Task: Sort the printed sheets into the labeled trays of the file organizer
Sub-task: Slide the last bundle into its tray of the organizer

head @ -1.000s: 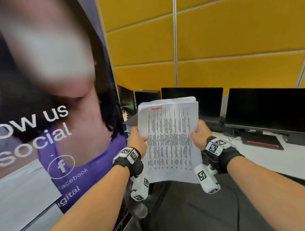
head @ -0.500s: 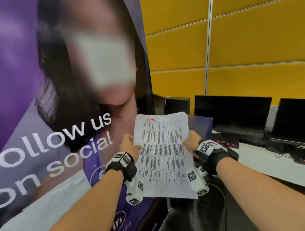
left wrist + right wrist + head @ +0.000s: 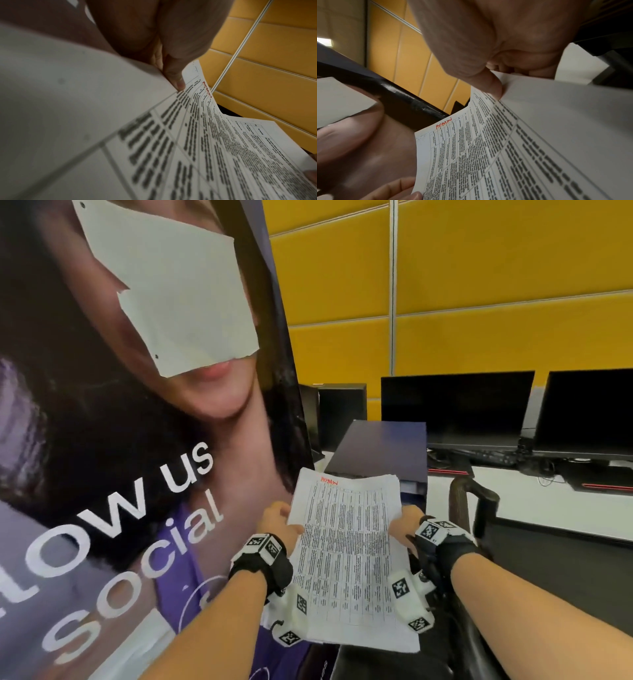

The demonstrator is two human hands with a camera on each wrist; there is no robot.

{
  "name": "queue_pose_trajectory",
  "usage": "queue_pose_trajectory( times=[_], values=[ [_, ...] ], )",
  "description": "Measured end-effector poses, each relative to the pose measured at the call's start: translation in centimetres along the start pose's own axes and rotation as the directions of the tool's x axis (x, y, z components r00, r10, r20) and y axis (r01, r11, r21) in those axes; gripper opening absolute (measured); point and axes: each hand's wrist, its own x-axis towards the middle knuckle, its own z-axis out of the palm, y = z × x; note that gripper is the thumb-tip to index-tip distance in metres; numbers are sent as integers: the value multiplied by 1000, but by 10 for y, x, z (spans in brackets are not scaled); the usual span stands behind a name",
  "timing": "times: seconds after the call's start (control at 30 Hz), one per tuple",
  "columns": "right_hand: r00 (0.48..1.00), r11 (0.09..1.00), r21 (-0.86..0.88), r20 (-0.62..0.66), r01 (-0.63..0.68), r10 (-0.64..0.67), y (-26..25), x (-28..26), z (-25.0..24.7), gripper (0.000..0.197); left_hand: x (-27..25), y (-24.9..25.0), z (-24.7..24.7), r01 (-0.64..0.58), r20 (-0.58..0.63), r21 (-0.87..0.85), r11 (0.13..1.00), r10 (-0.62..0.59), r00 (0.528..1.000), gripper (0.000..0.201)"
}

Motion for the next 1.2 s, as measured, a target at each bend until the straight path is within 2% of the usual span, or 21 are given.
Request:
queue_pose_trajectory(
  times=[0.2,0.3,0.37,0.4,0.47,0.5,0.57,0.6,0.63,0.7,0.9,1.07,1.17,1.2],
  values=[
    [993,992,-41,-17,-121,120,13,25,10,35,35,-16,36,-23,90,-16,1000,24,996,26],
    [985,983,66,-2,-170,170,20,35,14,12,54,-24,53,-32,124,-2,999,32,992,34],
    [982,973,139,5,-187,188,27,51,16,36,69,-29,70,-38,147,16,999,35,989,35],
    [981,971,147,10,-191,191,26,56,17,42,75,-32,77,-43,150,27,999,38,988,35],
    [978,972,111,0,-205,207,30,66,23,38,83,-37,92,-47,148,48,998,39,988,35],
    [977,962,173,-1,-211,215,31,69,24,34,86,-39,98,-47,140,46,998,40,989,34],
    [986,981,95,10,-168,168,37,78,30,33,91,-45,110,-51,132,43,998,44,990,35],
    [978,964,169,10,-206,207,40,84,33,34,94,-49,114,-55,131,47,997,48,990,36],
    [981,964,184,3,-190,192,43,89,34,37,96,-52,118,-57,135,54,997,49,990,35],
    [983,974,141,-23,-177,182,44,93,36,42,101,-60,123,-54,178,57,997,43,983,34],
    [955,939,184,-13,-290,298,52,113,45,43,121,-73,135,-38,344,91,995,5,939,66],
    [941,914,265,-56,-308,334,50,125,45,42,150,-71,143,-42,393,117,992,-8,920,71],
    [923,890,303,-71,-340,377,53,131,42,24,166,-68,151,-26,418,112,993,-24,908,72],
    [913,874,332,-79,-355,401,55,134,41,25,172,-69,155,-24,420,107,994,-23,907,72]
  ],
)
